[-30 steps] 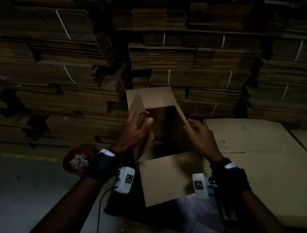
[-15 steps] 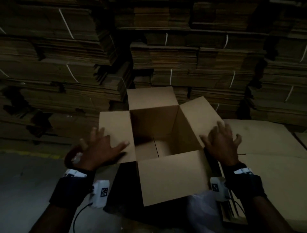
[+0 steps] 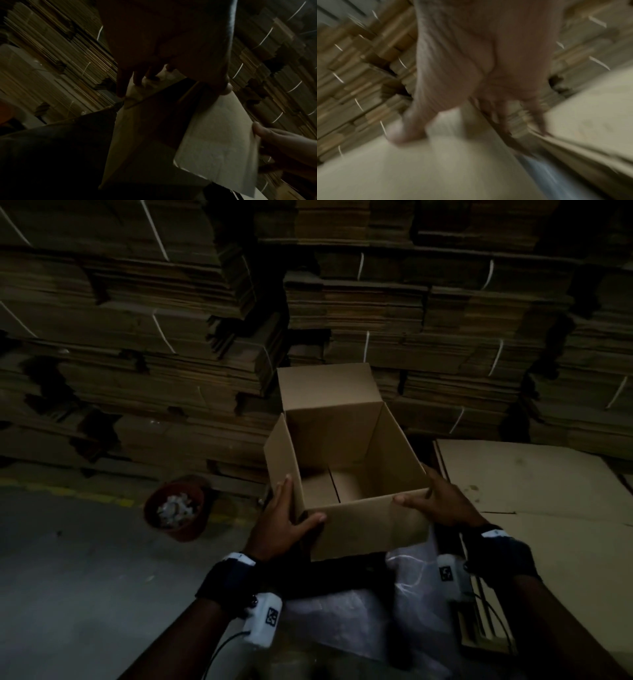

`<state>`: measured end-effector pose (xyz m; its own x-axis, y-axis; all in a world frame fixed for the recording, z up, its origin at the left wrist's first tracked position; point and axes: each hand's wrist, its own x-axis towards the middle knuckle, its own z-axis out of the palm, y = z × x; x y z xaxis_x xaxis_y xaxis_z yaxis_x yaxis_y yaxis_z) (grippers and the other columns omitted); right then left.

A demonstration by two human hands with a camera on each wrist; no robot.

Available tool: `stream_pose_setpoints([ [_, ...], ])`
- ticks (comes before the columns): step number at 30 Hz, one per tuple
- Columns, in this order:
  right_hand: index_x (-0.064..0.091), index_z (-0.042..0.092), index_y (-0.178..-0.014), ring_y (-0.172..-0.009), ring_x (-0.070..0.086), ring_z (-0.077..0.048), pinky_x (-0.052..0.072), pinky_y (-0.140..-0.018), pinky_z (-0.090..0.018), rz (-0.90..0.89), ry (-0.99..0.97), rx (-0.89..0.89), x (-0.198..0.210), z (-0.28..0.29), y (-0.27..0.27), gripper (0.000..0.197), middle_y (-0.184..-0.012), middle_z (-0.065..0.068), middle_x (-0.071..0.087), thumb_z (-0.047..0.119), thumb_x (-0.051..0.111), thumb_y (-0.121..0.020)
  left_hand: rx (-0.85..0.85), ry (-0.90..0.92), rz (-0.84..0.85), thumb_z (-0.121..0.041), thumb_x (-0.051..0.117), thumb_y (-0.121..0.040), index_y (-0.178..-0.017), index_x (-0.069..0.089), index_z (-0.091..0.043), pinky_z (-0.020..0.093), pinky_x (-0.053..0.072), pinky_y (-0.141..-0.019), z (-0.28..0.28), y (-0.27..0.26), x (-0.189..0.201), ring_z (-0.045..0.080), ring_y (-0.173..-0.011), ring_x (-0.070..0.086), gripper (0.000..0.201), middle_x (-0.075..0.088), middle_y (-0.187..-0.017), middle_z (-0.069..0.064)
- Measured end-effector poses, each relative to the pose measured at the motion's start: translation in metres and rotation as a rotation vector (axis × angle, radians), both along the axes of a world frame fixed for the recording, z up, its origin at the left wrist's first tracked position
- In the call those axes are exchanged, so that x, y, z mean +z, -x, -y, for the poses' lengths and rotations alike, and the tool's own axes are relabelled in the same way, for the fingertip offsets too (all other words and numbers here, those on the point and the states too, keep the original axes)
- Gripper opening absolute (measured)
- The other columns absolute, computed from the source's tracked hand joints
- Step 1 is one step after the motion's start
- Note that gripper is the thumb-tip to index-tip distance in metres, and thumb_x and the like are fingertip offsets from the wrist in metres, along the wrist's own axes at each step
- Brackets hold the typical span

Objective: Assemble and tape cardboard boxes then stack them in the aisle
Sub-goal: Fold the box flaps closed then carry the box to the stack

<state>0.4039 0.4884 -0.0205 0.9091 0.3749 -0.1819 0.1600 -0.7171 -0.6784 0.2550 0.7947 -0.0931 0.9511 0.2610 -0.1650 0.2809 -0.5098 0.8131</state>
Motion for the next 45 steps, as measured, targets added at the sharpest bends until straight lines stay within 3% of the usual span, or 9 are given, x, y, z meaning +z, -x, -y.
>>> stream_pose_setpoints([
  [7, 0.054, 0.016, -0.141, -0.124, 0.056, -0.032, 0.048, -0.097, -0.041, 0.388, 0.417, 0.137, 0.036, -0.049, 0.003, 0.056, -0.139, -0.011, 0.058, 0.043, 0.069, -0.094, 0.152, -0.157, -0.035, -0.088, 0.045, -0.079, -0.158, 0.002, -0.040, 0.058, 0.015, -0.121, 0.029, -0.007, 0.016, 0.032, -0.155, 0.001, 0.103, 0.001, -0.169, 0.008],
  [11, 0.067, 0.016, -0.110, -0.091, 0.062, -0.020, 0.045, -0.077, -0.031, 0.350, 0.225, 0.389, 0.041, -0.114, 0.042, 0.018, -0.098, 0.003, 0.067, 0.031, 0.060, -0.101, 0.289, -0.174, 0.051, -0.088, 0.042, -0.079, -0.159, 0.012, -0.036, 0.059, 0.008, -0.121, 0.026, 0.016, 0.009, 0.026, -0.154, -0.007, 0.100, -0.003, -0.169, 0.007],
  [18, 0.065, 0.023, -0.102, -0.087, 0.058, -0.014, 0.035, -0.063, -0.024, 0.253, 0.217, 0.566, 0.021, -0.153, 0.063, 0.009, -0.091, 0.009, 0.058, 0.023, 0.070, -0.094, 0.644, 0.279, 0.192, -0.058, 0.071, -0.083, -0.160, 0.000, -0.012, 0.039, 0.024, -0.119, 0.036, 0.058, -0.018, 0.027, -0.151, 0.022, 0.115, 0.018, -0.166, 0.013],
  [22, 0.074, 0.019, -0.110, -0.087, 0.063, -0.005, 0.040, -0.068, -0.024, 0.334, 0.124, 0.540, 0.041, -0.136, 0.060, 0.024, -0.090, 0.012, 0.066, 0.008, 0.070, -0.089, 0.587, 0.265, 0.266, -0.057, 0.073, -0.083, -0.127, 0.055, -0.006, 0.027, 0.042, -0.096, 0.049, 0.046, -0.011, 0.019, -0.127, 0.053, 0.069, 0.060, -0.127, 0.009],
  [26, 0.068, 0.014, -0.126, -0.087, 0.062, 0.000, 0.043, -0.068, -0.017, 0.315, 0.053, 0.502, 0.072, -0.119, 0.055, 0.031, -0.100, 0.004, 0.070, 0.008, 0.067, -0.095, 0.403, 0.219, 0.344, -0.077, 0.068, -0.074, -0.148, 0.044, -0.022, 0.032, 0.041, -0.112, 0.050, 0.011, -0.002, 0.012, -0.135, 0.048, 0.095, 0.051, -0.147, -0.004],
  [31, 0.065, 0.043, -0.096, -0.087, 0.067, 0.006, 0.048, -0.074, -0.014, 0.321, -0.130, 0.440, 0.102, -0.086, 0.047, 0.035, -0.099, 0.018, 0.070, 0.008, 0.065, -0.098, 0.147, 0.080, 0.199, -0.090, 0.063, -0.057, -0.158, 0.020, -0.030, 0.051, 0.033, -0.117, 0.031, -0.010, 0.011, 0.022, -0.149, 0.028, 0.125, 0.022, -0.165, 0.000],
  [36, 0.069, 0.029, -0.113, -0.086, 0.069, 0.000, 0.052, -0.075, -0.016, 0.122, -0.351, 0.289, 0.113, -0.046, 0.036, 0.031, -0.090, 0.016, 0.076, 0.003, 0.060, -0.099, 0.085, -0.083, 0.119, -0.085, 0.076, -0.053, -0.157, 0.001, -0.043, 0.056, 0.027, -0.119, -0.017, -0.001, 0.009, 0.023, -0.152, 0.014, 0.135, 0.000, -0.168, -0.006],
  [40, 0.066, 0.011, -0.114, -0.079, 0.065, 0.010, 0.049, -0.071, -0.007, 0.013, -0.395, 0.147, 0.114, -0.018, 0.026, 0.024, -0.086, 0.016, 0.070, -0.002, 0.054, -0.098, 0.098, 0.216, 0.207, -0.071, 0.088, -0.051, -0.158, 0.003, -0.040, 0.037, 0.037, -0.112, -0.047, -0.001, 0.015, 0.010, -0.138, 0.037, 0.140, 0.029, -0.153, -0.014],
  [45, 0.058, 0.020, -0.083, -0.064, 0.062, 0.003, 0.049, -0.062, -0.017, 0.002, -0.358, 0.017, 0.108, -0.001, 0.013, 0.030, -0.070, 0.011, 0.065, 0.002, 0.046, -0.104, 0.116, 0.233, 0.267, -0.051, 0.091, -0.064, -0.153, 0.030, -0.033, 0.022, 0.047, -0.099, -0.030, -0.012, 0.006, 0.000, -0.118, 0.056, 0.109, 0.051, -0.132, -0.028],
])
